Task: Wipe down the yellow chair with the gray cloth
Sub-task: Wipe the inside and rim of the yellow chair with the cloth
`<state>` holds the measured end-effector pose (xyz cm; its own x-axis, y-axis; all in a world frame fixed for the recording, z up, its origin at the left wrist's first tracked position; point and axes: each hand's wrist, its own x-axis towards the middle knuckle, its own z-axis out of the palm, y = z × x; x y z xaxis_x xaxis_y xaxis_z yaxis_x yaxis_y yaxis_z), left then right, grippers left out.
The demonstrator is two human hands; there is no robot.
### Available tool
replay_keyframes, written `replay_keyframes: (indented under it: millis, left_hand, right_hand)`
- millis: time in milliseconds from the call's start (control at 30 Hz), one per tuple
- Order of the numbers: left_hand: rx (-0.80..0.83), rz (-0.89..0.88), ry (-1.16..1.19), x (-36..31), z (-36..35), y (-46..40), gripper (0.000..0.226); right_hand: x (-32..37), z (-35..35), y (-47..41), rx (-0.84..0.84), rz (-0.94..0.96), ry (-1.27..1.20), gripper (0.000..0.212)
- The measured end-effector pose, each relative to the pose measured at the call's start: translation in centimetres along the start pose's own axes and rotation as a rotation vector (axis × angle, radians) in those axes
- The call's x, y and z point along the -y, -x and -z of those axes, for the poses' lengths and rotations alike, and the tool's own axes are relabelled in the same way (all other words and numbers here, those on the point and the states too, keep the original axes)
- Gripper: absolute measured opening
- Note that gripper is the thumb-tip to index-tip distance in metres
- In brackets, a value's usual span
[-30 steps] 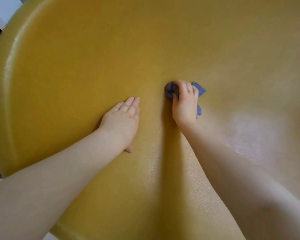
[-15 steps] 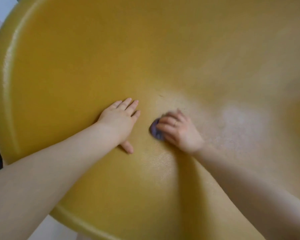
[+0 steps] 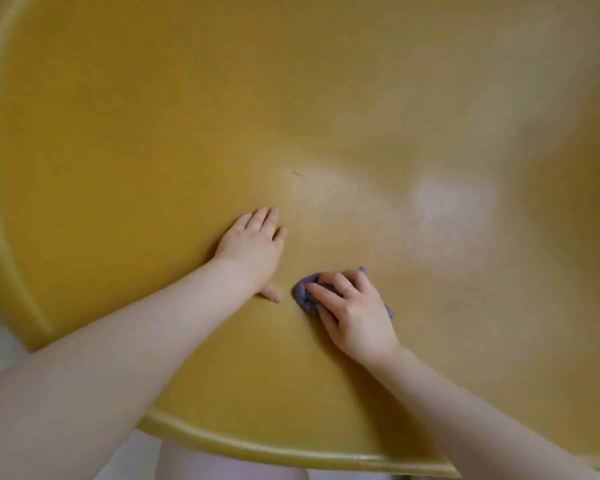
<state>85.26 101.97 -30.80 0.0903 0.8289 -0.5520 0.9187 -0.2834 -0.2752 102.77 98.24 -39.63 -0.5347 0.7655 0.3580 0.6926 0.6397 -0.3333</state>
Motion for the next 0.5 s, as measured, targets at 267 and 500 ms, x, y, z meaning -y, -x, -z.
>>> replay_keyframes:
  millis: [267, 500]
  left_hand:
    - [0.035, -0.114, 0.058, -1.0, -1.0, 0.0, 0.096]
    - [0.092, 0.010, 0.119, -2.7, 0.3, 0.0, 0.102]
  right_hand:
    - [-8.9, 2.3, -4.2, 0.090, -0.579, 0.278, 0.026]
    - [-1.7, 3.5, 2.6, 0.203, -0.365, 0.005, 0.027]
